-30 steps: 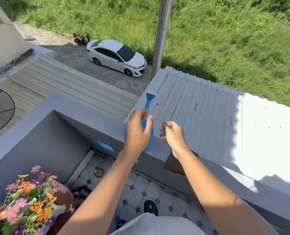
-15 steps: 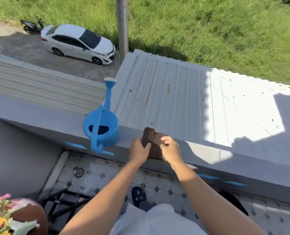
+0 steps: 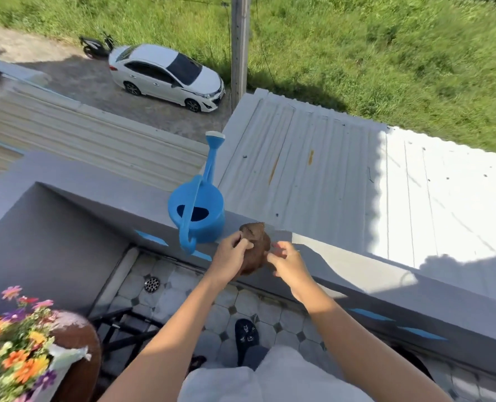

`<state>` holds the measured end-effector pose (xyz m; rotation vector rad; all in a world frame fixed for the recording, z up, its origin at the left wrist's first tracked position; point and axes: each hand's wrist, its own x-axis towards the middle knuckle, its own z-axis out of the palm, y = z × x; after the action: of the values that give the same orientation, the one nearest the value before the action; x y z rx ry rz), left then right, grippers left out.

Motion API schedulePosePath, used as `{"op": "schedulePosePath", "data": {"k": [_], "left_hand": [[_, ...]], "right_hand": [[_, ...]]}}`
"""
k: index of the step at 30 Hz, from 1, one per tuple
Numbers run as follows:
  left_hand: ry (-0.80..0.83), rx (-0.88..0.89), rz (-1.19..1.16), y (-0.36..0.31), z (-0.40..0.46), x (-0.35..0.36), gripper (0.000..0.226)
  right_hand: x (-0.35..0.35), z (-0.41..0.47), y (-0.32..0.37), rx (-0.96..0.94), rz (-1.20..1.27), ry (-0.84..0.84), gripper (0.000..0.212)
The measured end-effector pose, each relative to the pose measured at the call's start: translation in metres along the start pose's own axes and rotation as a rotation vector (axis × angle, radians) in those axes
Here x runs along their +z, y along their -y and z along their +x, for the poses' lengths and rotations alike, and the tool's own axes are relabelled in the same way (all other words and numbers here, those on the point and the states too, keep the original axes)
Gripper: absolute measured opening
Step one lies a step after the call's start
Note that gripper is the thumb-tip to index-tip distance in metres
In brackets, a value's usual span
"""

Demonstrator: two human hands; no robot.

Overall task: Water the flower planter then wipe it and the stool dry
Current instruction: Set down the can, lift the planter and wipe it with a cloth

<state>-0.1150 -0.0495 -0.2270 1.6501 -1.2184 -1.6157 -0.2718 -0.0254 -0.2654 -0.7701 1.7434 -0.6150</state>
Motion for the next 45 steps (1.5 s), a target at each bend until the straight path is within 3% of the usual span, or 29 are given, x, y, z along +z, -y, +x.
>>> {"op": "schedulePosePath", "data": {"k": [6, 11, 13, 16, 19, 23, 27, 31, 36, 45], "left_hand": [[-0.191, -0.035, -0.393, 0.015, -0.068, -0.089, 0.019], [-0.369, -0.055, -0.705, 0.023, -0.128, -0.146, 0.027], [-0.435, -0.048, -0.772, 0.029, -0.152, -0.165, 0.024], [-0.550, -0.040, -0.761, 0.046, -0.184, -0.188, 0.015], [-0.678, -0.049, -0.692, 0.074, -0.206, -0.206, 0.014], [-0.692, -0.094, -0.577, 0.110, -0.222, -0.216, 0.022], [-0.684, -0.321, -0.397, 0.143, -0.221, -0.210, 0.022], [-0.667, -0.471, -0.387, 0.164, -0.221, -0.202, 0.022], [-0.666, -0.507, -0.529, 0.187, -0.214, -0.198, 0.023], [-0.973, -0.557, -0.977, 0.200, -0.177, -0.224, 0.028]], "right_hand": [[0.065, -0.030, 0.026, 0.055, 0.164, 0.488, 0.032], [0.134, -0.063, 0.046, 0.182, 0.247, 0.850, 0.054], [0.160, -0.081, 0.050, 0.229, 0.325, 0.976, 0.053], [0.191, -0.103, 0.053, 0.153, 0.341, 1.080, 0.053], [0.210, -0.123, 0.057, 0.080, 0.301, 1.096, 0.040], [0.228, -0.145, 0.060, 0.046, 0.158, 1.115, 0.036], [0.247, -0.146, 0.049, 0.020, 0.116, 0.907, 0.034], [0.259, -0.144, 0.030, 0.033, 0.155, 0.750, 0.030], [0.271, -0.149, 0.013, 0.074, 0.171, 0.666, 0.031], [0.288, -0.140, -0.003, 0.122, 0.165, 0.564, 0.020]]}}
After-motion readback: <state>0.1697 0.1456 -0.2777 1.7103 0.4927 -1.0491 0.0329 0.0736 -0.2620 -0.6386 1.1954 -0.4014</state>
